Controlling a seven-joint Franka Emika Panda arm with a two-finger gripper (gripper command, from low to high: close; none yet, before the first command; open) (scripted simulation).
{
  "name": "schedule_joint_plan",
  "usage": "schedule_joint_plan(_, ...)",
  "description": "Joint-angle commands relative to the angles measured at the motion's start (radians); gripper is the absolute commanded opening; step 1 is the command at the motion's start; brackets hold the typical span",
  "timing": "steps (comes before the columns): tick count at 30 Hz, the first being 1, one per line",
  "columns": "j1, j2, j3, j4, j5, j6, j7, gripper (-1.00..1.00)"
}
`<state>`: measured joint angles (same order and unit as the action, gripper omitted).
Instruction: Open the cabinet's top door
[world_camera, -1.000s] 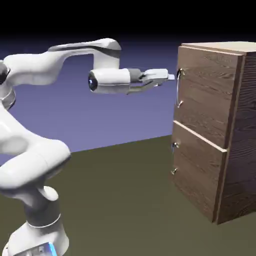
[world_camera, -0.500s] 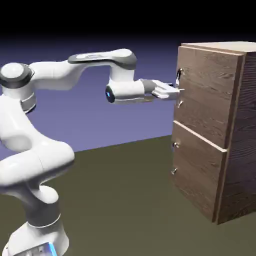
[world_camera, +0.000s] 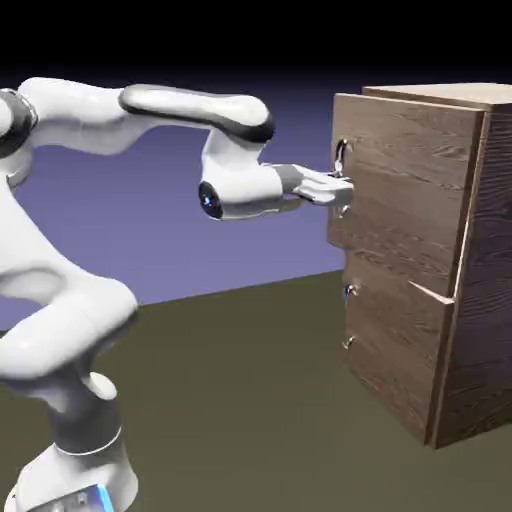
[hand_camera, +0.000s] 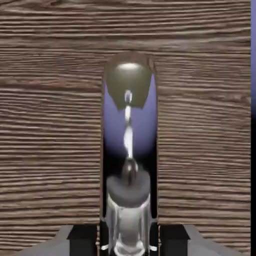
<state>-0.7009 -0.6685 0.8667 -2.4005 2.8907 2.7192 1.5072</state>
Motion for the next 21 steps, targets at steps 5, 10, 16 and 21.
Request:
schedule_joint_plan(5,0.181,0.076,-0.167,-0.018,0.028,0.005,-0.146,-1.00)
schedule_joint_plan(10,0.348,0.078,-0.331,-0.075,-0.070,-0.020,-0.139,-1.00)
schedule_joint_plan(16,0.481,0.000,-0.495,-0.191,-0.331,-0.105,0.031,-1.00)
schedule_joint_plan(21,0.550,-0.070,-0.624,-0.278,-0.548,-0.194,0.155,-1.00)
